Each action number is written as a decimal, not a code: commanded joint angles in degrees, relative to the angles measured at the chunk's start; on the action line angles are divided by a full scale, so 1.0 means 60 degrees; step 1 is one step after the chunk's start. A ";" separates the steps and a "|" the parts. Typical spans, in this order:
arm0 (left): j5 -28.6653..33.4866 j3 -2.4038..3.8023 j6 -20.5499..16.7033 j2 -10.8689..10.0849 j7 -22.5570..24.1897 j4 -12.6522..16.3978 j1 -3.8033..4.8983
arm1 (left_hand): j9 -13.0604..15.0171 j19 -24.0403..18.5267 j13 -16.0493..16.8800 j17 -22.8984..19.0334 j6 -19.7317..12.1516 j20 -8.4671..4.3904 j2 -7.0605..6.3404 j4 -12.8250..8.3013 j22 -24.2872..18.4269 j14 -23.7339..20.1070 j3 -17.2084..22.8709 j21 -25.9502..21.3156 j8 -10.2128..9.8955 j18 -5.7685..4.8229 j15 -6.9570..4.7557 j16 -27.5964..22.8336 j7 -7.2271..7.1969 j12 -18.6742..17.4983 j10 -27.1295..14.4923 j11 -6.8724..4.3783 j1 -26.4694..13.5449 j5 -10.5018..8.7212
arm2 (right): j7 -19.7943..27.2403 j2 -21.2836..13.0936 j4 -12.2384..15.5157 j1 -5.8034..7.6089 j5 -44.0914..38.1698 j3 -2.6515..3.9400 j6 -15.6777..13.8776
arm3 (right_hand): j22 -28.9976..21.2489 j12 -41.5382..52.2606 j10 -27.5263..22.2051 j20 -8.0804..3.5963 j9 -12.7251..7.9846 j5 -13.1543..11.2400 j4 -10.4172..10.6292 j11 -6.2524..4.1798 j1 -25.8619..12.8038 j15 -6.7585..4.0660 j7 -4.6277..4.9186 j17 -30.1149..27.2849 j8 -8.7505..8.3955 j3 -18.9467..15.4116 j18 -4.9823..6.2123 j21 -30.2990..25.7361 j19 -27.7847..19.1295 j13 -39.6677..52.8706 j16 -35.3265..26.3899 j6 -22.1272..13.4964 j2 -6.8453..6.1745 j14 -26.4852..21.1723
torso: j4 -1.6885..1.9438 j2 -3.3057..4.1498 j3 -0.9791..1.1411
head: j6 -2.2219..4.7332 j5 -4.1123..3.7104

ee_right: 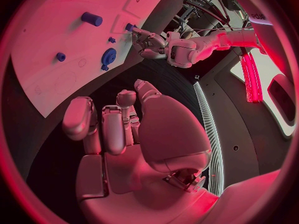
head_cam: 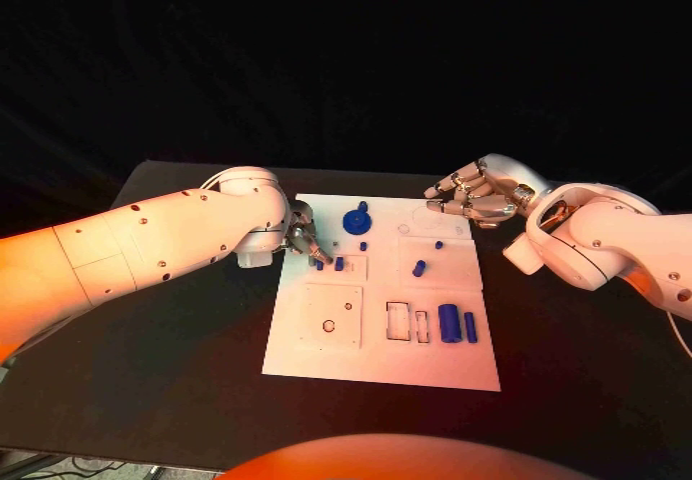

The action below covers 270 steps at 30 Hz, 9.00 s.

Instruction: Assemble the parts on the task board

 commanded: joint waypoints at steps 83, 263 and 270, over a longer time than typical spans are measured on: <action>-0.3715 -0.0385 -0.3137 0.1103 0.4748 -0.0867 -0.0358 | -0.4045 0.0030 -0.8190 -0.0180 0.0070 0.0696 0.0241 0.0140 -0.0864 0.0243 -0.2035 -0.3722 -0.4313 0.0550 0.0774 -0.1811 0.1095 -0.7485 -0.2762 0.1150 0.4119 0.0047 | 0.0053 0.0134 -0.0096 -0.0041 -0.0078 -0.0011 0.0065 | -0.0116 -0.0145 -0.0152 0.0013 -0.0021 0.0033 0.0152 0.0014 0.0084 0.0084 0.0035 0.0191 0.0032 0.0071 0.0175 -0.0145 -0.0118 -0.0157 -0.0155 0.0000 0.0201 0.0444 | -0.0004 -0.0002 0.0004 | 0.0471 -0.0359; -0.2581 0.0083 -0.2239 0.0080 0.4580 -0.0418 -0.0464 | -0.4267 0.0115 -0.8241 -0.0494 0.1261 0.0629 0.0126 -0.1290 0.0656 0.0307 0.0504 -0.2207 -0.5313 0.0328 0.0705 -0.1539 0.1116 -0.9227 -0.1013 0.1054 0.3897 -0.0377 | -0.0030 0.0242 -0.0135 -0.0043 -0.0184 -0.0009 0.0156 | -0.0073 -0.0082 -0.0128 -0.0007 -0.0024 0.0237 0.0049 -0.0004 0.0364 0.0063 0.0025 0.0231 0.0050 0.0297 0.0164 -0.0142 -0.0058 -0.0188 -0.0138 0.0030 0.0283 0.0478 | 0.0014 -0.0017 -0.0003 | 0.0252 -0.0274; -0.2582 0.0082 -0.2226 0.0096 0.4586 -0.0432 -0.0464 | -0.4296 0.0112 -0.8233 -0.0523 0.1174 0.0647 0.0101 -0.1330 0.0669 0.0296 0.0544 -0.2203 -0.5396 0.0325 0.0733 -0.1545 0.1153 -0.9293 -0.1063 0.1087 0.3837 -0.0376 | -0.0015 0.0245 -0.0139 -0.0043 -0.0184 -0.0009 0.0142 | -0.0073 -0.0082 -0.0128 -0.0007 -0.0024 0.0237 0.0049 -0.0004 0.0364 0.0063 0.0025 0.0231 0.0050 0.0297 0.0164 -0.0142 -0.0058 -0.0188 -0.0138 0.0030 0.0283 0.0478 | 0.0025 -0.0017 -0.0004 | 0.0249 -0.0281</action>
